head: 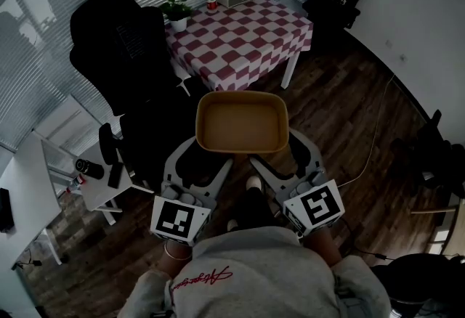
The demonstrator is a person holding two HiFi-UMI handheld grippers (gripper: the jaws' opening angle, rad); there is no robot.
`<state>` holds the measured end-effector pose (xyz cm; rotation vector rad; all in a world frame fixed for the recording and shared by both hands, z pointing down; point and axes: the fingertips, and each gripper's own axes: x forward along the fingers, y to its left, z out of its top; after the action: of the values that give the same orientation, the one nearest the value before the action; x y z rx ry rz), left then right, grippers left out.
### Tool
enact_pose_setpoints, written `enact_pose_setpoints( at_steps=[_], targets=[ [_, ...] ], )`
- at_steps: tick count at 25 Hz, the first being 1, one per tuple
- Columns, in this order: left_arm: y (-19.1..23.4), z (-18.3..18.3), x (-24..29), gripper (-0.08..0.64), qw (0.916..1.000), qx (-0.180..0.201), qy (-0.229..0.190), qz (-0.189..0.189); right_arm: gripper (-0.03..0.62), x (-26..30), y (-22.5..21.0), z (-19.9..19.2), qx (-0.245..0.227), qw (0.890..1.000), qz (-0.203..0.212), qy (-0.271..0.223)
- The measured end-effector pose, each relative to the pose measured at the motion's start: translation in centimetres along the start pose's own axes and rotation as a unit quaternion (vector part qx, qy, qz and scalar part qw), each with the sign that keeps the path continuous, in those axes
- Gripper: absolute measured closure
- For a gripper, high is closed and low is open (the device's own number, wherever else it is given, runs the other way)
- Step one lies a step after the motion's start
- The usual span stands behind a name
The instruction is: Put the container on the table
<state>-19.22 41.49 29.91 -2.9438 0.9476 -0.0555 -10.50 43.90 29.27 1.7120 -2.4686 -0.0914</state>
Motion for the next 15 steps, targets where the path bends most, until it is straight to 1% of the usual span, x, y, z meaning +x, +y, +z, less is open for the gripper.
enact_pose_setpoints(
  at_steps=[4,8,11,15],
  targets=[
    [0.6,0.0,0.8,0.275,1.0000,0.000,-0.003,0.004,0.256,0.8,-0.6,-0.2,0.006,1.000,0.008,-0.004],
    [1.2,-0.4,1.6,0.275,0.9999,0.005,0.007,0.008,0.255,1.6,-1.4,-0.1,0.003,1.000,0.011,-0.007],
    [1.6,-0.1,2.6,0.275,1.0000,0.001,0.000,0.007,0.256,2.2,-2.1,-0.2,0.005,1.000,0.010,-0.007],
    [2.3,-0.2,3.8,0.275,1.0000,0.005,0.000,0.007,0.256,3.3,-3.1,-0.2,0.004,1.000,0.011,-0.007]
  ],
)
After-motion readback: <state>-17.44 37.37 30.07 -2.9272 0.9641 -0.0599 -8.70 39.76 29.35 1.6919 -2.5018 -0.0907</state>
